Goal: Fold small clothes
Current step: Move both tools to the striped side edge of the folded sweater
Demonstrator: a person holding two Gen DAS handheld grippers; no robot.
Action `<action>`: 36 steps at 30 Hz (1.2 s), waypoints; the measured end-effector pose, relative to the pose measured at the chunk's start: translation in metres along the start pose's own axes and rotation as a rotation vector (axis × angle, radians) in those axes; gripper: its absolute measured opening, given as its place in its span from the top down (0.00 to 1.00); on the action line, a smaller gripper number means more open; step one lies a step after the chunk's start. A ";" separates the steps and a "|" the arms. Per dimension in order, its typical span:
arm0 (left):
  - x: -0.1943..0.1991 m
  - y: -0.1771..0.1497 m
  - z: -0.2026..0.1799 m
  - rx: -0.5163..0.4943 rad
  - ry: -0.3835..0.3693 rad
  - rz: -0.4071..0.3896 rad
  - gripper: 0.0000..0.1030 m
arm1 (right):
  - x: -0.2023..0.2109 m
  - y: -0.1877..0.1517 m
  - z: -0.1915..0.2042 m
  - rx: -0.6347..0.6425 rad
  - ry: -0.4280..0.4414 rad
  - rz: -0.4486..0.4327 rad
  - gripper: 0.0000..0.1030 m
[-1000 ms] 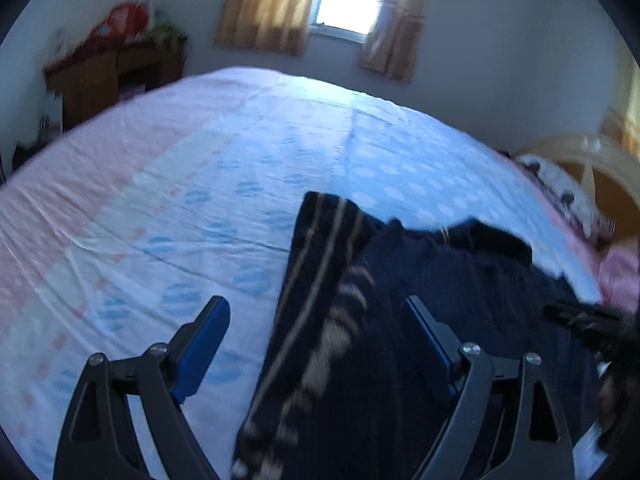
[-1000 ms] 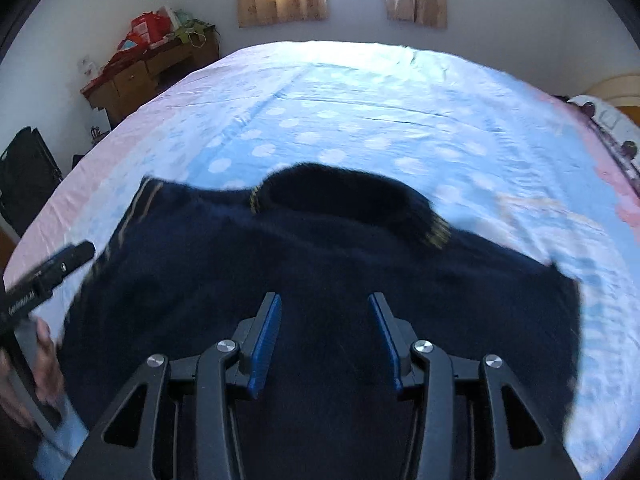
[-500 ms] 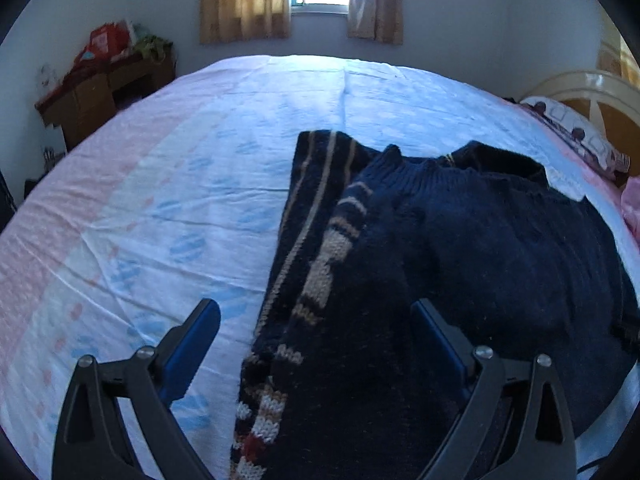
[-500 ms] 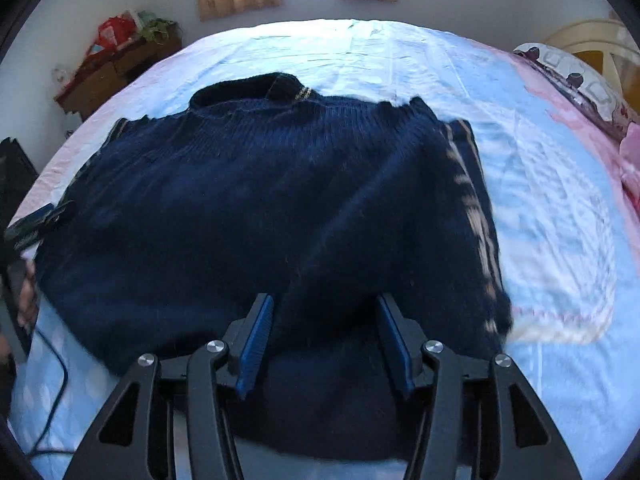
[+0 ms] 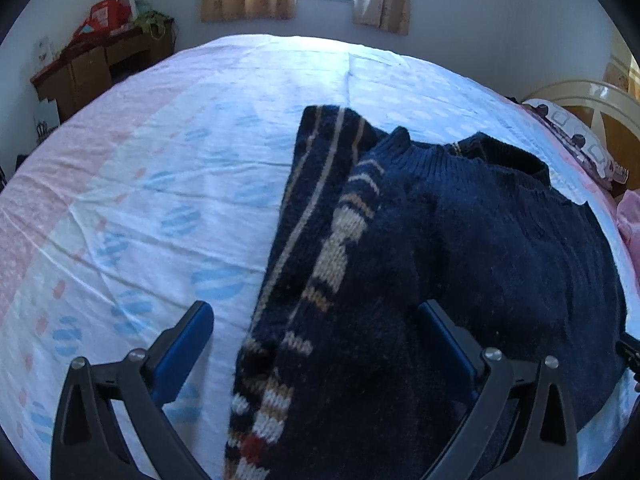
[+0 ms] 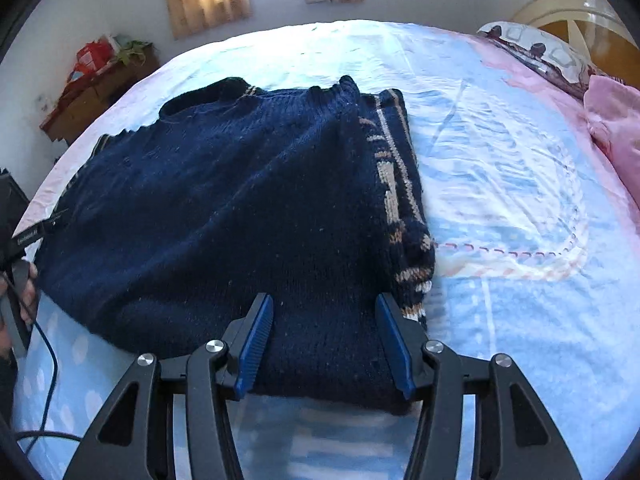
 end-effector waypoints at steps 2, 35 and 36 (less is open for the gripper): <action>0.003 -0.004 0.002 -0.006 -0.006 0.007 0.00 | 0.001 -0.002 0.001 0.002 -0.007 -0.002 0.47; 0.075 -0.061 0.097 0.068 -0.012 -0.024 0.00 | 0.023 -0.051 0.197 0.448 0.034 -0.068 0.46; 0.077 -0.060 0.104 0.071 -0.019 -0.029 0.00 | 0.022 -0.054 0.208 0.467 0.044 -0.070 0.45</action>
Point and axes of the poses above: each gripper's, at about its wrist camera, not at the fingertips, and x roughly against the way its jaws point, z to its left, y to its top, the point moved 1 cm from there along -x, roughly the way its jaws point, and after that the axes turned 9 degrees about -x, right-handed, at the moved point
